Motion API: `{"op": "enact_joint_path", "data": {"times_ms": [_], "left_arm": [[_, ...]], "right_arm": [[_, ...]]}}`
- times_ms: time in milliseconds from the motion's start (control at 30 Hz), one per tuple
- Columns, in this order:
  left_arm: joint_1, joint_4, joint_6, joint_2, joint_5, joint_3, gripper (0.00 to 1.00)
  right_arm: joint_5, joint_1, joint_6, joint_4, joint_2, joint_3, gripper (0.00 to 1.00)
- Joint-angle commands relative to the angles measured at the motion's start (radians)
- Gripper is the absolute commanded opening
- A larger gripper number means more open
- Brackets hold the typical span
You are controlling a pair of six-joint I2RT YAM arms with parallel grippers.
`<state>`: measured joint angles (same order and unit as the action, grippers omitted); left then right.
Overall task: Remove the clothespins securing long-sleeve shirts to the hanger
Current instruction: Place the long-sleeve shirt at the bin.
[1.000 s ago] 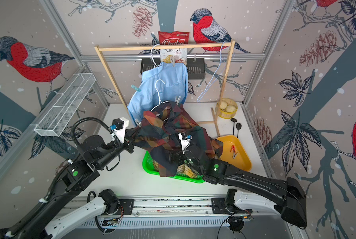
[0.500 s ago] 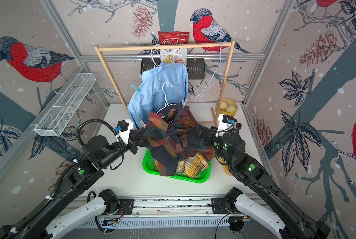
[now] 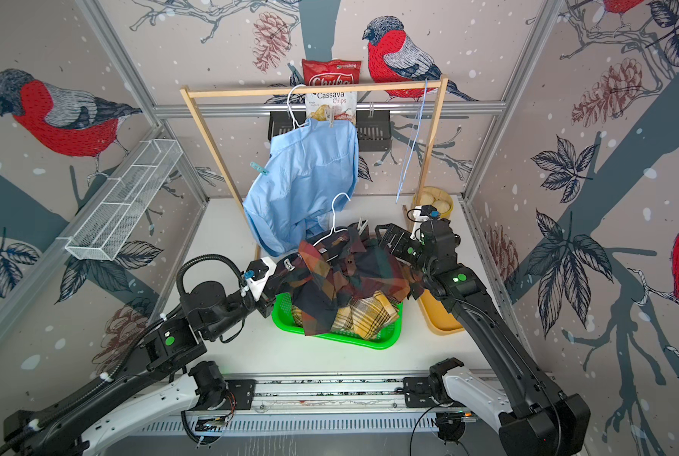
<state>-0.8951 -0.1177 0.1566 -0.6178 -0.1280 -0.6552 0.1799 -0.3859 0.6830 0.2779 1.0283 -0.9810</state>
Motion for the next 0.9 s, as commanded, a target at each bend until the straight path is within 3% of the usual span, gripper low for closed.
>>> {"op": "enact_joint_path", "data": {"times_ms": [0, 233, 467, 633, 867], "left_arm": [[-0.019, 0.050, 0.039, 0.022, -0.010, 0.021, 0.00], [-0.146, 0.044, 0.083, 0.021, -0.073, 0.035, 0.00], [-0.287, 0.035, 0.111, -0.065, -0.193, 0.018, 0.00], [-0.301, 0.065, 0.116, -0.072, -0.195, 0.041, 0.00], [-0.358, 0.055, 0.125, -0.075, -0.233, 0.067, 0.00]], "right_arm": [[0.075, 0.005, 0.012, -0.039, 0.030, -0.010, 0.98], [0.104, 0.005, 0.045, -0.034, 0.076, 0.016, 0.92], [0.103, 0.000, 0.083, -0.055, 0.106, 0.054, 0.88], [0.086, -0.002, 0.079, 0.001, 0.125, 0.064, 0.83], [0.112, 0.035, 0.126, -0.065, 0.140, 0.103, 0.81]]}}
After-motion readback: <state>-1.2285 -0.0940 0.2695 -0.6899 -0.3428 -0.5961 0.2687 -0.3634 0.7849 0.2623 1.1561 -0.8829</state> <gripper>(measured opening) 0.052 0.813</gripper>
